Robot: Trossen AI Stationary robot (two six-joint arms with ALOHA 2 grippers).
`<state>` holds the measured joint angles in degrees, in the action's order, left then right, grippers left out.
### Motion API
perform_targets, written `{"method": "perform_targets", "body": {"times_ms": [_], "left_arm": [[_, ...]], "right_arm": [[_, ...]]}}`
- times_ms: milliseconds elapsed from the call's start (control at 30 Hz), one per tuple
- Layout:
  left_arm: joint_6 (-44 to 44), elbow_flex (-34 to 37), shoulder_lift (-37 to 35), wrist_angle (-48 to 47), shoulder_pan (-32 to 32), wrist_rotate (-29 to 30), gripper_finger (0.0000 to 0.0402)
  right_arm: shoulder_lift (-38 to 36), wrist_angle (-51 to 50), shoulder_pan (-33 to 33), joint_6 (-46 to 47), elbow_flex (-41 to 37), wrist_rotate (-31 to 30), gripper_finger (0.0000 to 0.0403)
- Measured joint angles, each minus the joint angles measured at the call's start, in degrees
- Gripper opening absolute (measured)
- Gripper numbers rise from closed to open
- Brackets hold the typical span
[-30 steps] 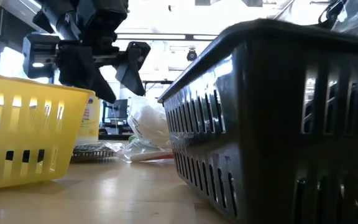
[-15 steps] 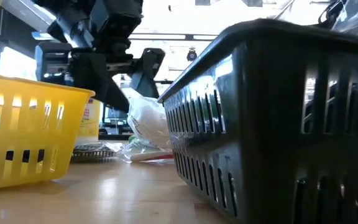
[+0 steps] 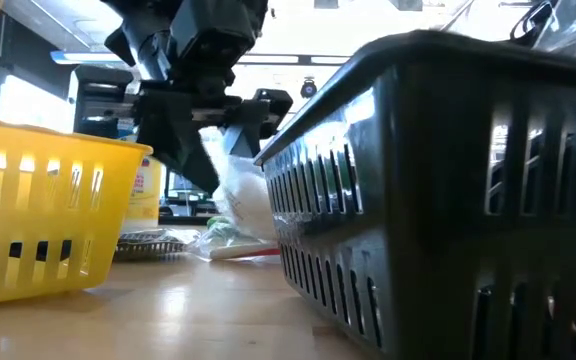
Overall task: Pick & Place Travel size toiletries
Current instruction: Put the white cotton pack into the orange bin
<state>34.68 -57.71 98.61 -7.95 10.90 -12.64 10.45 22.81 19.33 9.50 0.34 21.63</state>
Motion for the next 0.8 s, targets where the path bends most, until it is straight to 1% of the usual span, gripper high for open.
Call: {"method": "perform_targets", "body": {"times_ms": [100, 267, 300, 467, 633, 733, 800], "left_arm": [[0.29, -0.67, 0.00, -2.05, 0.00, 0.21, 0.0119], [1.09, -2.48, 0.00, -5.12, 0.00, 1.50, 0.0023], [1.09, -2.79, 0.00, -5.89, 0.00, 1.65, 0.0012], [1.09, -4.42, 0.00, -8.93, 0.00, 3.11, 0.0004], [0.88, -8.99, -0.98, -15.25, -0.92, 3.20, 0.0002], [0.95, -11.91, -1.85, -16.87, -2.04, 2.73, 0.0001], [1.07, -13.56, -2.73, -17.81, -3.00, 1.43, 0.0001]], "right_arm": [[-0.01, -0.01, 0.00, 0.00, 0.00, 0.00, 0.0002], [-0.01, -0.01, 0.00, 0.00, 0.00, 0.00, 0.0002], [0.00, -0.01, 0.00, 0.00, 0.00, 0.00, 0.0002], [-0.01, 0.01, 0.00, 0.81, 0.00, 0.00, 0.0002], [-0.01, 0.01, 0.00, 0.81, 0.00, 0.00, 0.0002], [-0.01, 0.03, 0.00, 0.81, -0.01, -0.02, 0.0002], [-0.01, 0.02, 0.00, 0.92, 0.00, -0.01, 0.0002]]}}
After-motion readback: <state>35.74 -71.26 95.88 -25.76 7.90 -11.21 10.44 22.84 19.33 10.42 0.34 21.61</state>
